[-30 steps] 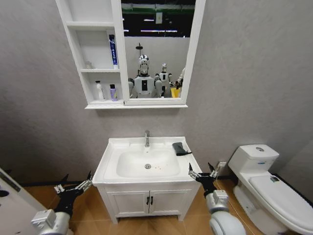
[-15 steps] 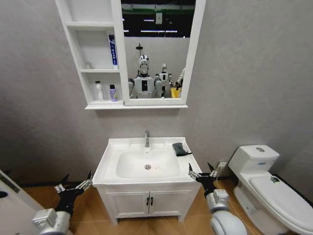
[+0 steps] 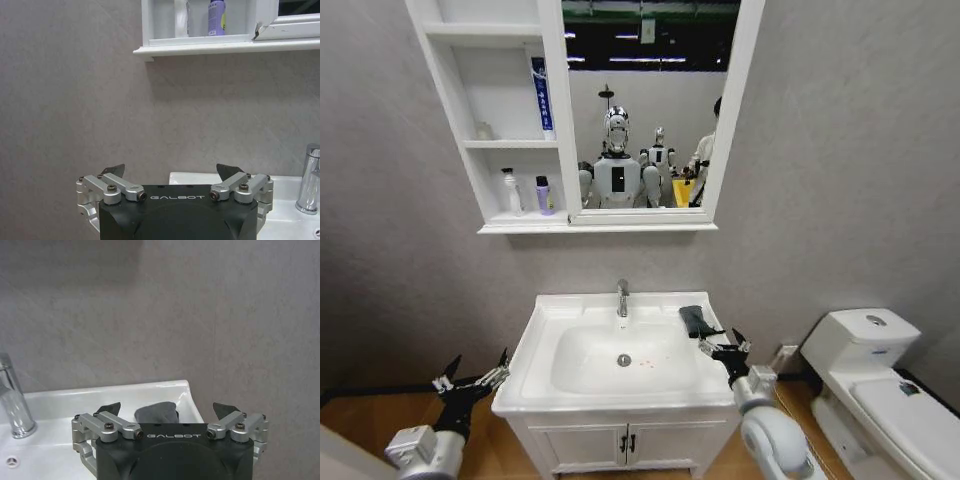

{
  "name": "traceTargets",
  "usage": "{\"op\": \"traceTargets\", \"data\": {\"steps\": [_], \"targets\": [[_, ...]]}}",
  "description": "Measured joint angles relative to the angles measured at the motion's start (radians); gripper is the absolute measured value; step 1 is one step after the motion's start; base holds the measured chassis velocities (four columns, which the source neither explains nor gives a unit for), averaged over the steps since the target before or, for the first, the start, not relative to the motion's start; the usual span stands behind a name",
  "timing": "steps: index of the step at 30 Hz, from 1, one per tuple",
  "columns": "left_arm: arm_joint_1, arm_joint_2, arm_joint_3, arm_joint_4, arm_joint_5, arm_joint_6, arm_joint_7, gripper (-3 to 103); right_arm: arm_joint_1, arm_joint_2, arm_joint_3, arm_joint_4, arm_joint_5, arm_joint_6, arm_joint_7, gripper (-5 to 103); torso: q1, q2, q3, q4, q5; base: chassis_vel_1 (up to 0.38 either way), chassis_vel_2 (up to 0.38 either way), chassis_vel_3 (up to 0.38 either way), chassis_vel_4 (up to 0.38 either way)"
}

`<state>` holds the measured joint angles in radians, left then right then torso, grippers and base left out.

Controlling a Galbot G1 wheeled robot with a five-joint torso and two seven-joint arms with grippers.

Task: Move facial cleanser and shampoo from washbasin to cabinet, then wipe washbasin with towel.

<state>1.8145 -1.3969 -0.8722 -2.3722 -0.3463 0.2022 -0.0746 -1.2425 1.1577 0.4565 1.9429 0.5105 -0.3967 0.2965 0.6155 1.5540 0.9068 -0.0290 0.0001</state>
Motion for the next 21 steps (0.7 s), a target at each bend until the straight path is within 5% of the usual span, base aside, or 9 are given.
{"op": "traceTargets", "data": {"steps": [7,14,21], "targets": [[0.000,0.000,0.000,0.000,0.000,0.000,-0.001,100,0.264,-0.113,-0.147,-0.202,0.151,-0.083,0.061,100,-0.001,0.000,0.000,0.0004,-0.0002,0.049,-0.029,-0.034,0.030],[0.000,0.000,0.000,0.000,0.000,0.000,0.000,100,0.402,-0.110,-0.266,-0.356,0.316,-0.131,0.161,100,0.000,0.000,0.000,0.0003,0.0000,0.000,0.000,0.000,0.000],[0.000,0.000,0.000,0.000,0.000,0.000,0.000,100,0.514,-0.083,-0.314,-0.505,0.323,-0.117,0.146,100,0.000,0.000,0.000,0.0003,-0.0001,0.000,0.000,0.000,0.000]]}}
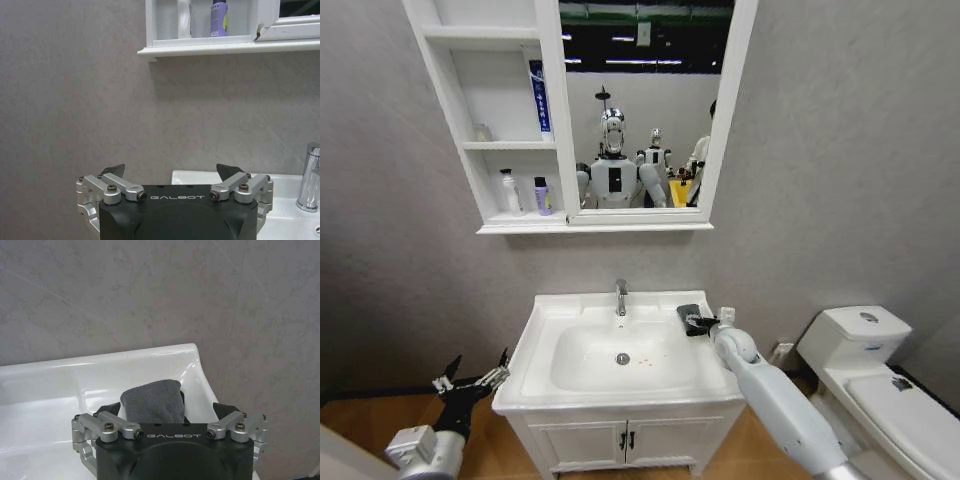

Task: Move facial cleanser and shampoo from washbasin to cabinet, then wipe washbasin with towel.

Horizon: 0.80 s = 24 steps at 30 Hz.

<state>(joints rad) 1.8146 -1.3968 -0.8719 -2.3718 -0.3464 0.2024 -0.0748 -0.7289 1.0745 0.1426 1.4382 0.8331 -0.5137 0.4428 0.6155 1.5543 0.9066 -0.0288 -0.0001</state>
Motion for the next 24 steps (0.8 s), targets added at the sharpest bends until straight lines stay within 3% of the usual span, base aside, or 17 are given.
{"op": "traceTargets", "data": {"steps": [24], "targets": [[0.000,0.000,0.000,0.000,0.000,0.000,0.000,100,0.094,0.024,-0.084,-0.170,-0.012,0.014,-0.039,100,0.000,0.000,0.000,0.0000,0.0000,0.000,0.000,0.000,0.000]]}}
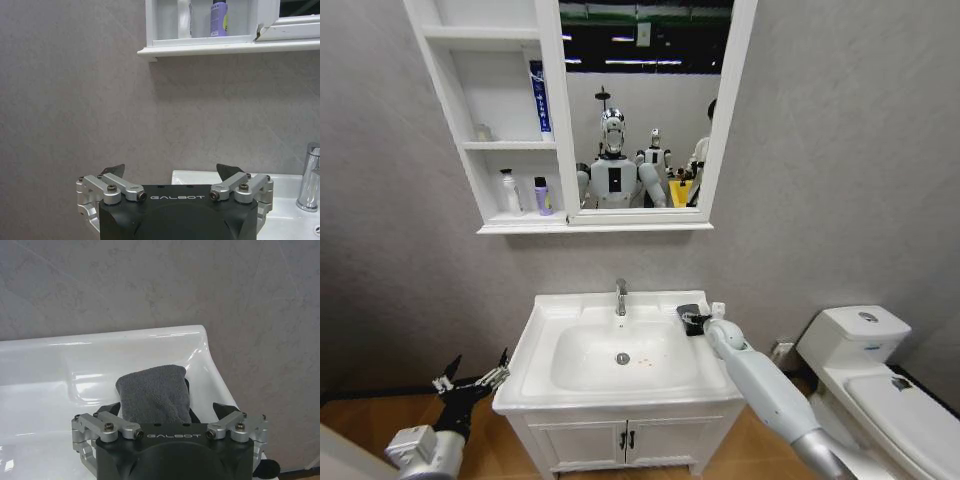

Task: Move facial cleanser and shampoo from washbasin to cabinet, then wipe washbasin with towel.

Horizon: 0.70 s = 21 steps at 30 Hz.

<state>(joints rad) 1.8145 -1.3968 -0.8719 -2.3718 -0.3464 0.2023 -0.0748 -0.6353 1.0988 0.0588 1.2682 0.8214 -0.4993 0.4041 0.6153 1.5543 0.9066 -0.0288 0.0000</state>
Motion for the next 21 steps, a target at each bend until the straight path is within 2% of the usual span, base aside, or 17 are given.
{"op": "traceTargets", "data": {"steps": [4,5,7,9,10,13,14,16,21], "targets": [[0.000,0.000,0.000,0.000,0.000,0.000,0.000,100,0.012,0.004,-0.015,-0.026,-0.007,0.006,-0.004,103,0.000,0.000,0.000,0.0000,0.0000,0.000,0.000,0.000,0.000],[0.000,0.000,0.000,0.000,0.000,0.000,0.000,100,0.019,0.018,-0.025,-0.053,-0.020,0.015,-0.001,84,0.000,0.000,0.000,0.0001,0.0000,0.000,0.000,0.000,0.000],[0.000,0.000,0.000,0.000,0.000,0.000,0.000,100,0.020,0.021,-0.027,-0.057,-0.025,0.018,-0.001,84,0.000,0.000,0.000,0.0000,-0.0001,0.000,0.000,0.000,0.000],[0.000,0.000,0.000,0.000,0.000,0.000,0.000,100,0.021,0.032,-0.030,-0.060,-0.032,0.028,0.005,73,0.000,0.000,0.000,0.0000,0.0000,0.000,0.000,0.000,0.000],[0.000,0.000,0.000,0.000,0.000,0.000,0.000,100,0.021,0.032,-0.030,-0.060,-0.032,0.028,0.005,73,0.000,0.000,0.000,0.0000,0.0000,0.000,0.000,0.000,0.000],[0.000,0.000,0.000,0.000,0.000,0.000,0.000,100,0.023,0.037,-0.032,-0.060,-0.032,0.032,0.014,57,0.000,0.000,0.000,0.0001,-0.0001,0.000,0.000,0.000,0.000],[0.000,0.000,0.000,0.000,0.000,0.000,0.000,100,0.023,0.037,-0.032,-0.060,-0.032,0.032,0.014,57,0.000,0.000,0.000,0.0001,-0.0001,0.000,0.000,0.000,0.000],[0.000,0.000,0.000,0.000,0.000,0.000,0.000,100,0.023,0.036,-0.032,-0.055,-0.031,0.033,0.016,50,0.000,0.000,0.000,0.0000,0.0000,0.000,0.000,0.000,0.000],[0.000,0.000,0.000,0.000,0.000,0.000,0.000,100,0.017,0.034,-0.025,-0.046,-0.028,0.034,0.023,47,0.000,0.000,0.000,0.0001,0.0000,0.000,0.000,0.000,0.000]]}}
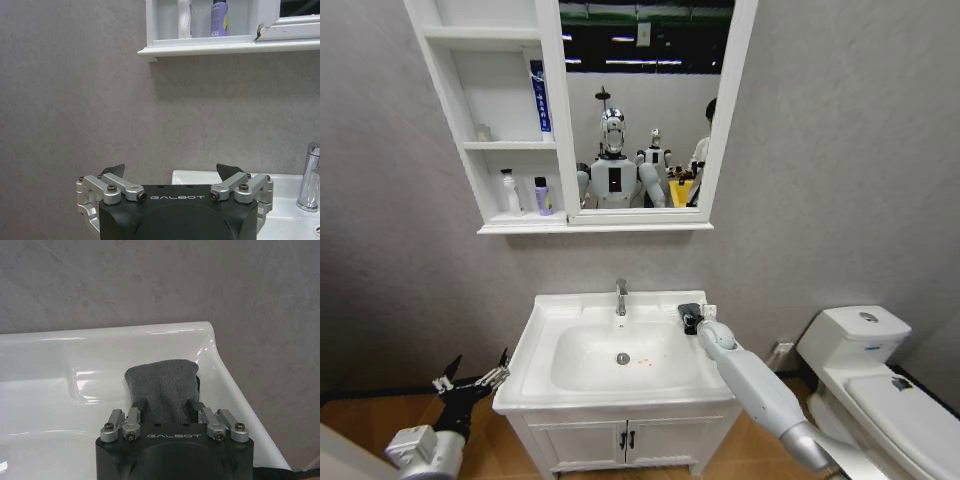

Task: Move facial cleanser and shampoo from washbasin to cabinet, then wipe washbasin with towel.

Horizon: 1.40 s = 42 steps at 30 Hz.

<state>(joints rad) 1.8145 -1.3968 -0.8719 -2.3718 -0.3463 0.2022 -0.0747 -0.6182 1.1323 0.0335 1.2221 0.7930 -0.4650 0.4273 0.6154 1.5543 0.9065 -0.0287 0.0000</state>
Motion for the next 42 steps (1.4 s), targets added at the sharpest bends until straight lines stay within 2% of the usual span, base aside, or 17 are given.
{"op": "traceTargets", "data": {"steps": [8,12,14,15,19,22,25,30,31,32,34,35,37,38,40,41,42], "targets": [[0.000,0.000,0.000,0.000,0.000,0.000,0.000,100,-0.031,-0.026,0.022,0.039,0.006,0.000,0.005,46,0.000,0.000,0.000,-0.0001,0.0000,0.000,0.000,0.000,0.000],[0.000,0.000,0.000,0.000,0.000,0.000,0.000,100,-0.045,-0.033,0.032,0.056,0.013,0.005,0.005,33,0.000,0.000,0.000,-0.0002,0.0000,0.000,0.000,0.000,0.000],[0.000,0.000,0.000,0.000,0.000,0.000,0.000,100,-0.060,-0.042,0.033,0.085,0.023,0.023,0.001,22,0.000,0.000,0.000,-0.0002,0.0001,0.000,0.000,0.000,0.000],[0.000,0.000,0.000,0.000,0.000,0.000,0.000,100,-0.060,-0.042,0.033,0.085,0.023,0.023,0.001,22,0.000,0.000,0.000,-0.0002,0.0001,0.000,0.000,0.000,0.000],[0.000,0.000,0.000,0.000,0.000,0.000,0.000,100,-0.079,-0.058,0.032,0.154,0.030,0.029,0.009,7,0.000,0.000,0.000,-0.0001,0.0000,0.000,0.000,0.000,0.000],[0.000,0.000,0.000,0.000,0.000,0.000,0.000,100,-0.093,-0.057,0.019,0.226,0.056,0.011,0.060,1,0.000,0.000,0.000,-0.0002,-0.0001,0.000,0.000,0.000,0.000],[0.000,0.000,0.000,0.000,0.000,0.000,0.000,100,-0.100,-0.048,0.009,0.261,0.063,0.001,0.078,0,0.000,0.000,0.000,0.0001,-0.0001,0.000,0.000,0.000,0.000],[0.000,0.000,0.000,0.000,0.000,0.000,0.000,100,-0.107,-0.043,0.003,0.271,-0.011,-0.003,0.083,0,0.000,0.000,0.000,0.0001,-0.0001,0.000,0.000,0.000,0.000],[0.000,0.000,0.000,0.000,0.000,0.000,0.000,100,-0.111,-0.049,0.005,0.276,-0.029,-0.008,0.083,5,0.000,0.000,0.000,0.0001,0.0000,0.000,0.000,0.000,0.000],[0.000,0.000,0.000,0.000,0.000,0.000,0.000,100,-0.111,-0.049,0.005,0.276,-0.029,-0.008,0.083,5,0.000,0.000,0.000,0.0001,0.0000,0.000,0.000,0.000,0.000],[0.000,0.000,0.000,0.000,0.000,0.000,0.000,100,-0.121,-0.069,0.015,0.281,-0.069,-0.022,0.080,16,0.000,0.000,0.000,-0.0002,-0.0001,0.000,0.000,0.000,0.000],[0.000,0.000,0.000,0.000,0.000,0.000,0.000,100,-0.121,-0.069,0.015,0.281,-0.069,-0.022,0.080,16,0.000,0.000,0.000,-0.0002,-0.0001,0.000,0.000,0.000,0.000],[0.000,0.000,0.000,0.000,0.000,0.000,0.000,100,-0.129,-0.086,0.028,0.267,-0.104,-0.025,0.064,27,0.000,0.000,0.000,-0.0003,0.0000,0.000,0.000,0.000,0.000],[0.000,0.000,0.000,0.000,0.000,0.000,0.000,100,-0.129,-0.086,0.028,0.267,-0.104,-0.025,0.064,27,0.000,0.000,0.000,-0.0003,0.0000,0.000,0.000,0.000,0.000],[0.000,0.000,0.000,0.000,0.000,0.000,0.000,100,-0.130,-0.091,0.033,0.257,-0.106,-0.025,0.057,37,0.000,0.000,0.000,-0.0003,0.0001,0.000,0.000,0.000,0.000],[0.000,0.000,0.000,0.000,0.000,0.000,0.000,100,-0.130,-0.091,0.033,0.257,-0.106,-0.025,0.057,37,0.000,0.000,0.000,-0.0003,0.0001,0.000,0.000,0.000,0.000],[0.000,0.000,0.000,0.000,0.000,0.000,0.000,100,-0.129,-0.091,0.034,0.254,-0.100,-0.025,0.055,43,0.000,0.000,0.000,-0.0002,0.0001,0.000,0.000,0.000,0.000]]}}
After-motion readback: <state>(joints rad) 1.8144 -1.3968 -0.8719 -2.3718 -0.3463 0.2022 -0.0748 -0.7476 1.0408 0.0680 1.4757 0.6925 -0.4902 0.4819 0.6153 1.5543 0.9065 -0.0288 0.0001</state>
